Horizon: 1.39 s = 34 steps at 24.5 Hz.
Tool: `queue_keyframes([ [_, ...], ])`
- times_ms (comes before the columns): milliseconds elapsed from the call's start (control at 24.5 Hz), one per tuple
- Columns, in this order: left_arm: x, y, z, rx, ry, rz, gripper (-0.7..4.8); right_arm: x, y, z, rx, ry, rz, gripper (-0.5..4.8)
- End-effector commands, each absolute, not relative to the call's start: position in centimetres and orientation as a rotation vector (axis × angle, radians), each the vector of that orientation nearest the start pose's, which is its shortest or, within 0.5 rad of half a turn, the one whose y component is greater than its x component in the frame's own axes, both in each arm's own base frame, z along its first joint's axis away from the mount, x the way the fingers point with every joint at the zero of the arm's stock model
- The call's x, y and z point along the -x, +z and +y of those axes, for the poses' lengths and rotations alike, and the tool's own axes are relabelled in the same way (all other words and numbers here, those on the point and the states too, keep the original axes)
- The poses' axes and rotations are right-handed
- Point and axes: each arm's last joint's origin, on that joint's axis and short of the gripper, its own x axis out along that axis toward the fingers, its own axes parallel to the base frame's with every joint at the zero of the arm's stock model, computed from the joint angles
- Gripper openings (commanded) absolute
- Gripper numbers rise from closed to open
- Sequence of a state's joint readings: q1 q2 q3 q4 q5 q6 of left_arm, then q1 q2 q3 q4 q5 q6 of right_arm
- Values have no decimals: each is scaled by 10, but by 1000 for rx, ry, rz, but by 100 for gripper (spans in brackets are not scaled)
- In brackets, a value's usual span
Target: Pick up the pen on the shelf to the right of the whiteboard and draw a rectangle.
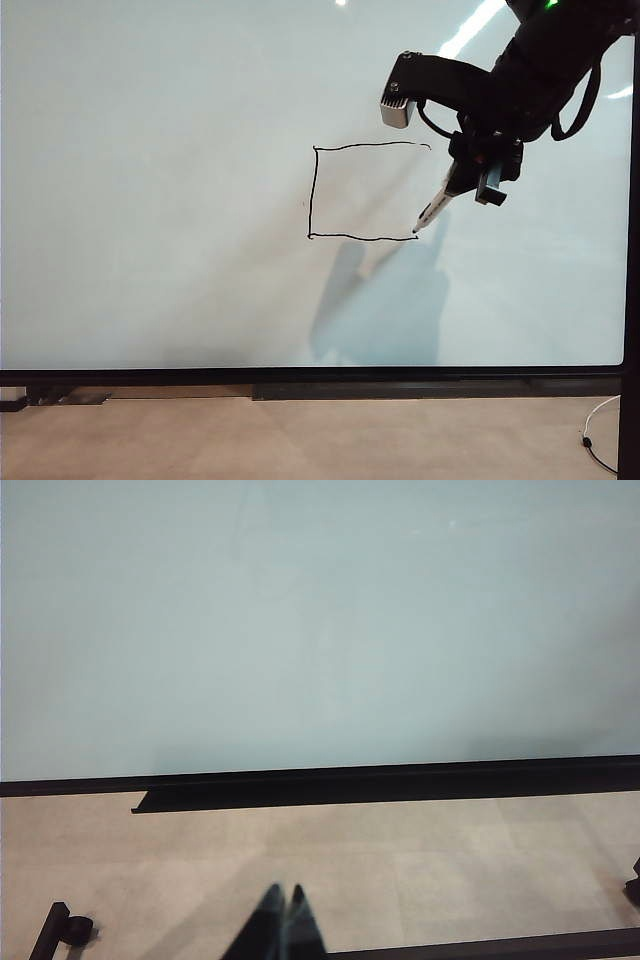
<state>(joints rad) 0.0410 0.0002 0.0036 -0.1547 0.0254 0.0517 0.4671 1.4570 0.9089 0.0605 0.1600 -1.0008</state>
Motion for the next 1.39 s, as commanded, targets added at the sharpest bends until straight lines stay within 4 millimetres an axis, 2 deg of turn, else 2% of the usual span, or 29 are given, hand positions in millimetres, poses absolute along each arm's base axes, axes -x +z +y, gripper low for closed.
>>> queue_keyframes([
  [41,-96,152,3,-47,11,142,-5,-285,249,139,1111,499,248,-6],
  [367,-96,152,3,-47,11,142,-5,-289,243,141,1112,499,253,-6],
  [775,-96,152,3,-47,11,142,-5,-292,249,141,1107,422,208,-6],
  [1387,-96,152,3,-47,11,142,-5,-279,276,134,1094,378,130,-6],
])
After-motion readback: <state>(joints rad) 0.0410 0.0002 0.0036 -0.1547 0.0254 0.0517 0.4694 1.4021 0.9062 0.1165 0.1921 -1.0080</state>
